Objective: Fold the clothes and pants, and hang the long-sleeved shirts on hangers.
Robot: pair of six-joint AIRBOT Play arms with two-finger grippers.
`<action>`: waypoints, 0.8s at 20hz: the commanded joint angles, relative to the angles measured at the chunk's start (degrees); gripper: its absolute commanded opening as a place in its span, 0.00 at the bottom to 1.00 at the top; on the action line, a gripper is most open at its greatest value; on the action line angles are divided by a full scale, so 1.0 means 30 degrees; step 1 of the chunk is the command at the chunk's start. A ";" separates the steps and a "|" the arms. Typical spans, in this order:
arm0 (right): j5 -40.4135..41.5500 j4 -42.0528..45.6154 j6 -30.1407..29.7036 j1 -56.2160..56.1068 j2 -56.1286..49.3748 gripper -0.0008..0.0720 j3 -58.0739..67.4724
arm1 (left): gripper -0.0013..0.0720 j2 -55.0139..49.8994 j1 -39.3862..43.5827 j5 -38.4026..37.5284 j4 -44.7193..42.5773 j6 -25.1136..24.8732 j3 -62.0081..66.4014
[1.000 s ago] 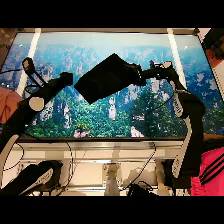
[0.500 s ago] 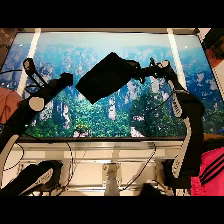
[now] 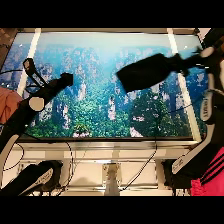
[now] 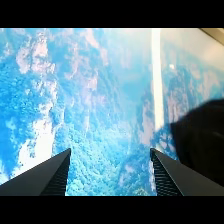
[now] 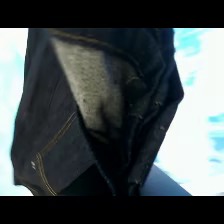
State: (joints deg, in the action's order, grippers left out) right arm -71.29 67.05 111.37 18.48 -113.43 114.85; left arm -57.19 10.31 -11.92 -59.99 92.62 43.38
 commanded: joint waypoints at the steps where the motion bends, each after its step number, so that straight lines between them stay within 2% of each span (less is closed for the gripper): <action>1: -0.2929 0.4728 0.0415 0.3337 0.1435 0.03 0.0007 | 0.80 0.0015 0.0000 0.0015 0.0000 0.0000 0.0022; 4: -0.3934 0.5690 -0.1056 0.5894 0.1676 0.03 0.0007 | 0.80 0.0015 0.0000 0.0015 0.0000 0.0000 0.0022; 10: -0.4087 0.6550 -0.2499 0.9908 0.1676 0.03 0.0000 | 0.80 0.0015 0.0066 0.0022 0.0976 0.0000 0.0022; 16: -0.4896 0.7402 -0.3104 1.2466 0.1668 0.03 0.0000 | 0.80 0.0015 0.0066 0.0029 0.1727 0.0000 0.0022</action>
State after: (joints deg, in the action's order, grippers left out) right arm -84.62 87.94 103.66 52.49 -108.47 114.85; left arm -57.19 10.50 -11.86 -55.79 92.64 43.38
